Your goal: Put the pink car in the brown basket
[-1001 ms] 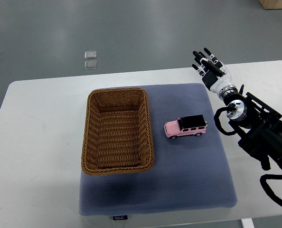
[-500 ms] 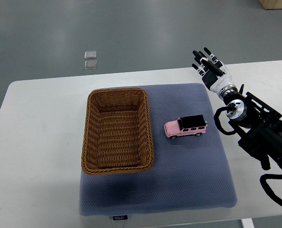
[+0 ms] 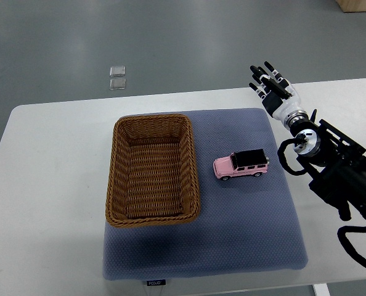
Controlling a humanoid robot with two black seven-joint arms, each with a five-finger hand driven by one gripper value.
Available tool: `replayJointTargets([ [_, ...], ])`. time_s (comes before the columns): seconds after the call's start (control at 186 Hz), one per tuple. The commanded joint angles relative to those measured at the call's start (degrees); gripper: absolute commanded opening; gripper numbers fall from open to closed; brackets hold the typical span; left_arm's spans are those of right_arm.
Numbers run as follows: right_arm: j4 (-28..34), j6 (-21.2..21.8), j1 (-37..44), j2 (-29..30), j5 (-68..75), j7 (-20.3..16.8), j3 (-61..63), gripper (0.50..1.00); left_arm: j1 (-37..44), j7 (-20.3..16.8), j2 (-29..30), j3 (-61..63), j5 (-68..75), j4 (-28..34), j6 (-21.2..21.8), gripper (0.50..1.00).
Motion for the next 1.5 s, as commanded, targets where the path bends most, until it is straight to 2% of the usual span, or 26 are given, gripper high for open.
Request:
replayJointTargets([
  [0.0, 0.0, -0.09, -0.01, 0.0, 0.0, 0.0, -0.02, 0.909, 0.0, -0.07, 0.0, 0.06, -0.01, -0.06, 0.0, 1.0],
  [0.393, 2.81, -0.52, -0.53, -1.67, 0.09, -0.09, -0.37, 0.909, -0.09, 0.01, 0.0, -0.02, -0.01, -0.06, 0.0, 1.0],
  [0.581, 12.83, -7.82, -0.27, -6.76, -2.98, -0.09, -2.74, 0.909, -0.09, -0.07, 0.0, -0.02, -0.01, -0.06, 0.0, 1.0],
  [0.694, 16.44, -9.49, 0.61, -9.14, -8.09, -0.18, -6.7, 0.909, -0.09, 0.01, 0.0, -0.02, -0.01, -0.06, 0.0, 1.0],
  [0.888, 21.36, -7.91, 6.58, -16.78, -16.7, -0.88, -19.35, 0.909, -0.09, 0.01, 0.0, -0.02, -0.01, -0.06, 0.0, 1.0],
  [1.151, 37.97, -2.9, 19.24, -29.35, -28.48, -3.16, -42.03, 0.909, -0.09, 0.01, 0.0, -0.02, -0.01, -0.06, 0.0, 1.0],
  [1.329, 46.4, 0.79, 29.17, -33.48, -38.14, -9.49, -55.38, 0.907, -0.09, 0.01, 0.0, 0.06, -0.01, -0.06, 0.0, 1.0],
  [1.496, 48.43, 2.99, 33.3, -34.36, -39.73, -13.71, -63.3, 0.905, -0.09, 0.01, 0.0, -0.02, -0.01, -0.06, 0.0, 1.0],
])
